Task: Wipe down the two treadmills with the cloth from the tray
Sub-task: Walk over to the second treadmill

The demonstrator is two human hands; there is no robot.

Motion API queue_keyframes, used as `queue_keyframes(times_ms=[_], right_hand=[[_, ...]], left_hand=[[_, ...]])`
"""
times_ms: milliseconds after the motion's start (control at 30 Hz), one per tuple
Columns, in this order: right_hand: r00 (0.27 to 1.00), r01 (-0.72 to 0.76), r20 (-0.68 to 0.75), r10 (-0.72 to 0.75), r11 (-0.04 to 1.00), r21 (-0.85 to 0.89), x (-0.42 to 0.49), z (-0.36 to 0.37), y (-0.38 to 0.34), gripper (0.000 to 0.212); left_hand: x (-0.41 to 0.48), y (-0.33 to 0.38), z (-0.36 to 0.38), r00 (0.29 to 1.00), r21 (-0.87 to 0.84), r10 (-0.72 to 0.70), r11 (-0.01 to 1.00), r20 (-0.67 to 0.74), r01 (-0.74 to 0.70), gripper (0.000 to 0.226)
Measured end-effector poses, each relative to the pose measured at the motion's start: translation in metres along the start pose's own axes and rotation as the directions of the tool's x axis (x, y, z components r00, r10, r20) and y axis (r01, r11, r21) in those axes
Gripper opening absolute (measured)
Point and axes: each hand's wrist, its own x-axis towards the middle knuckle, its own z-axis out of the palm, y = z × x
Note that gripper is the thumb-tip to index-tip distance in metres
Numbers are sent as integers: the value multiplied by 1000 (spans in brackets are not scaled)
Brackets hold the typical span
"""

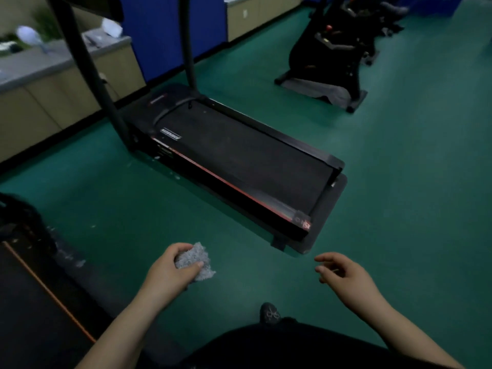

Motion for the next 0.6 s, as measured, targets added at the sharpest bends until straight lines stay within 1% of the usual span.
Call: queue_keyframes(times_ms=[167,333,433,600], right_hand=[[976,190,128,-179,978,-82,117,-2,-98,18],[909,353,274,-314,929,-107,202,38,-189,15],[884,385,329,-332,917,-108,245,79,-225,14],[886,368,348,-306,921,-126,310,148,-279,15]], left_hand=[[66,38,-39,988,-65,-35,998,-149,25,36],[116,26,-88,957,-134,-131,986,-260,99,40],[151,6,-120,938,-180,-190,974,-292,141,42],[228,-13,-186,917,-224,-240,959,-319,173,38]])
